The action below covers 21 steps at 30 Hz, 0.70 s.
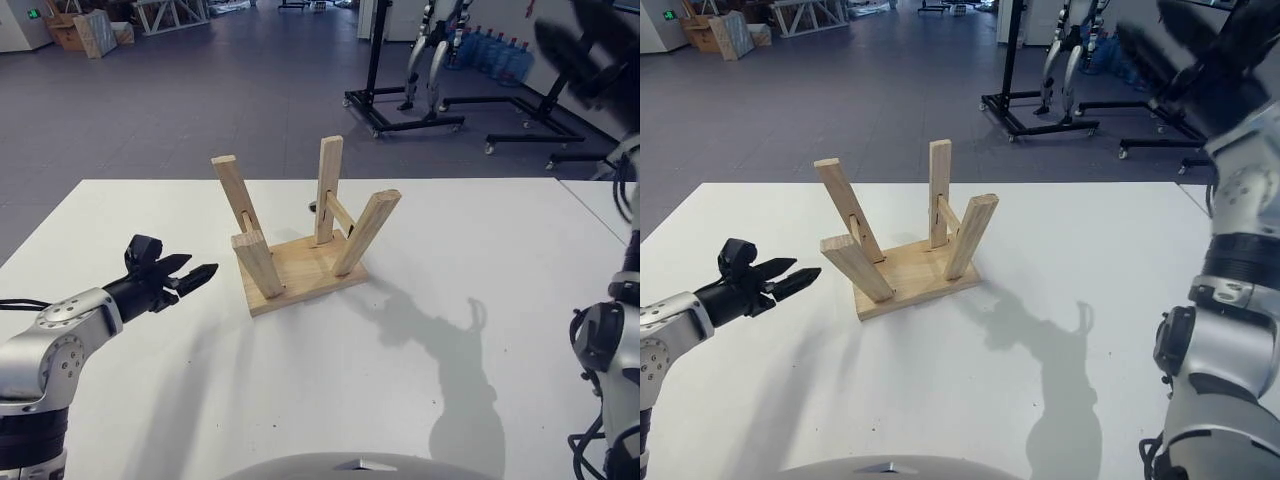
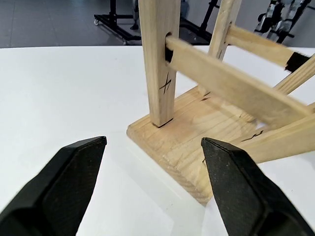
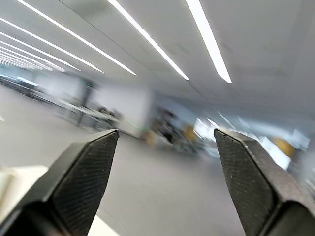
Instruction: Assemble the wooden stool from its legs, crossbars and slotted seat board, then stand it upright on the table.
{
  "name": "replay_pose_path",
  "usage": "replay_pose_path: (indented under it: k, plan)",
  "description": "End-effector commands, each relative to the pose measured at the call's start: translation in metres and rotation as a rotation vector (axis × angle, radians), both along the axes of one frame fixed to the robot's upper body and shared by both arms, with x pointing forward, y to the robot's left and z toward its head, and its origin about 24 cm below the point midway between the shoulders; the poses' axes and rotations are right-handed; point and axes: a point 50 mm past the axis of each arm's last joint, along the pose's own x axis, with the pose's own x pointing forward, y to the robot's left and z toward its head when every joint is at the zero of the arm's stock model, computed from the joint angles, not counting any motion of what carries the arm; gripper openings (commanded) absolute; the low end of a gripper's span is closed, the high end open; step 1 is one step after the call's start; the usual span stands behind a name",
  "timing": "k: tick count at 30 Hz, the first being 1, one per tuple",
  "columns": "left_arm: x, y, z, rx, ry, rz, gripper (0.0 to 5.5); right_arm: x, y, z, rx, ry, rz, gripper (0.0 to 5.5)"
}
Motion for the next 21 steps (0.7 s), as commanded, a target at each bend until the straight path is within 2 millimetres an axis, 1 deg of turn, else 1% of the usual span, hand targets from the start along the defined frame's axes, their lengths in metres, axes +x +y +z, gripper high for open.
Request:
replay_pose_path:
  k: [1,2,3,4,5,7,10,11,14,18,21]
  plan:
    - [0.006,-0.001,-0.020,0.101,0.068,0.065,3.55,0.025,0.040,-0.127,-0.030,0.468,-0.111,3.56]
    - [0.009,0.000,-0.023,0.118,0.074,0.096,3.55,0.027,0.053,-0.152,-0.098,0.559,-0.170,3.56]
    - [0.012,0.000,-0.026,0.126,0.076,0.127,3.55,0.028,0.063,-0.170,-0.163,0.614,-0.218,3.56]
    - [0.015,-0.002,-0.029,0.129,0.075,0.147,3.55,0.029,0.071,-0.183,-0.219,0.664,-0.269,3.56]
    - [0.019,-0.005,-0.031,0.137,0.071,0.165,3.55,0.030,0.080,-0.191,-0.250,0.686,-0.298,3.56]
    - [0.026,-0.013,-0.035,0.140,0.067,0.183,3.55,0.032,0.091,-0.200,-0.260,0.721,-0.320,3.56]
    - [0.030,-0.024,-0.041,0.131,0.069,0.173,3.55,0.033,0.102,-0.204,-0.296,0.727,-0.291,3.56]
    - [0.030,-0.029,-0.043,0.126,0.071,0.165,3.55,0.034,0.106,-0.204,-0.320,0.715,-0.275,3.56]
    - [0.031,-0.042,-0.052,0.125,0.089,0.131,3.55,0.032,0.129,-0.211,-0.391,0.698,-0.163,3.56]
    - [0.031,-0.046,-0.065,0.169,0.119,0.107,3.55,0.022,0.150,-0.226,-0.474,0.690,-0.021,3.56]
    - [0.030,-0.043,-0.072,0.194,0.130,0.109,3.55,0.012,0.154,-0.240,-0.564,0.710,0.029,3.56]
